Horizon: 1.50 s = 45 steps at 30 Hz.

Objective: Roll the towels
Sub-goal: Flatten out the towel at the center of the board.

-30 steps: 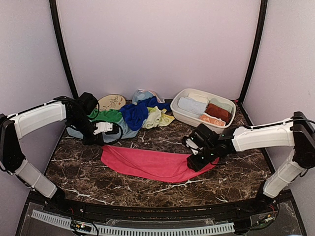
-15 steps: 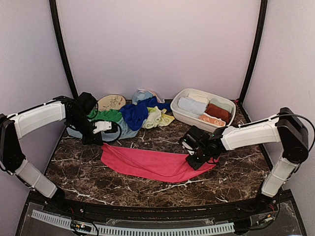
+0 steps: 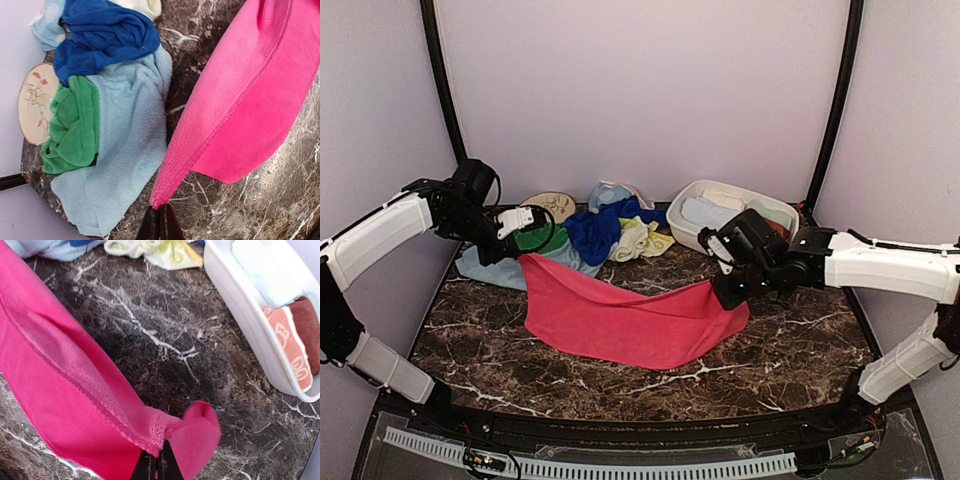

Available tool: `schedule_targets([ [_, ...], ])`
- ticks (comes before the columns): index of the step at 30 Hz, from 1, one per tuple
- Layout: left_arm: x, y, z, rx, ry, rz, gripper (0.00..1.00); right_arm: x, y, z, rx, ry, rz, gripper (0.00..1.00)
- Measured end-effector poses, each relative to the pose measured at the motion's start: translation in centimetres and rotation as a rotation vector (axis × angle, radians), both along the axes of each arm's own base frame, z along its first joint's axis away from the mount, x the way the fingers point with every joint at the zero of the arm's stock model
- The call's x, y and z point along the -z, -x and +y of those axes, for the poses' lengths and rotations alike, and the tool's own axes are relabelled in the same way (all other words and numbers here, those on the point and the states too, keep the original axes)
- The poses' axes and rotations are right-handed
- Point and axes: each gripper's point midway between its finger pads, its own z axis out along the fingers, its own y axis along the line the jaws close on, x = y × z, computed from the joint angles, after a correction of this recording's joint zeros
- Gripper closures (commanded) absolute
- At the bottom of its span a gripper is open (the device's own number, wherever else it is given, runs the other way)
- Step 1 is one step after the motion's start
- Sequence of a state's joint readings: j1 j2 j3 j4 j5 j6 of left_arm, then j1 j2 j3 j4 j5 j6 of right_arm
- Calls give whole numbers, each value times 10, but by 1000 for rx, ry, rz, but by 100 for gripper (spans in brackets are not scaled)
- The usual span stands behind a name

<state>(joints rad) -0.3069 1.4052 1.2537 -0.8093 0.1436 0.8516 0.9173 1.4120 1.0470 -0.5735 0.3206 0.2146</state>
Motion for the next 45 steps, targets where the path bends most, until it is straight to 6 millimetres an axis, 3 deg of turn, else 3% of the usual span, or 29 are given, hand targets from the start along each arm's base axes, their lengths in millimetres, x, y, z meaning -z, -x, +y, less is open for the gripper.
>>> schedule_targets([
  [5, -46, 1, 2, -29, 52, -120, 100, -40, 7, -14, 17, -70, -67, 100],
  [10, -93, 7, 8, -66, 89, -246, 100, -65, 17, -28, 37, -131, -99, 100],
  [14, -147, 14, 7, -67, 153, -341, 100, -80, 28, -40, 67, -207, -109, 100],
  [18, -195, 42, -3, -6, 248, -348, 100, -87, 48, -52, 85, -304, -81, 100],
  [21, -207, 67, -6, 29, 289, -308, 100, -93, 66, -56, 85, -381, -56, 98],
  [23, -204, 85, -4, 39, 293, -266, 100, -95, 77, -58, 83, -430, -38, 94],
  [25, -194, 100, 0, 38, 284, -222, 100, -86, 85, -58, 88, -449, -4, 79],
  [27, -182, 109, 4, 31, 271, -191, 100, -71, 89, -57, 95, -440, 34, 64],
  [30, -155, 117, 10, 10, 234, -132, 100, -32, 94, -53, 108, -359, 110, 58],
  [33, -130, 115, 14, -10, 196, -79, 100, 0, 97, -51, 118, -265, 170, 46],
  [37, -100, 103, 16, -35, 145, -20, 100, -1, 92, -48, 100, -231, 154, 35],
  [40, -87, 91, 18, -55, 112, -11, 100, -9, 85, -32, 44, -217, 138, 31],
  [43, -82, 81, 20, -70, 89, -22, 100, -6, 81, -9, -45, -195, 147, 32],
  [45, -79, 76, 23, -81, 74, -34, 100, 7, 81, 2, -107, -156, 173, 34],
])
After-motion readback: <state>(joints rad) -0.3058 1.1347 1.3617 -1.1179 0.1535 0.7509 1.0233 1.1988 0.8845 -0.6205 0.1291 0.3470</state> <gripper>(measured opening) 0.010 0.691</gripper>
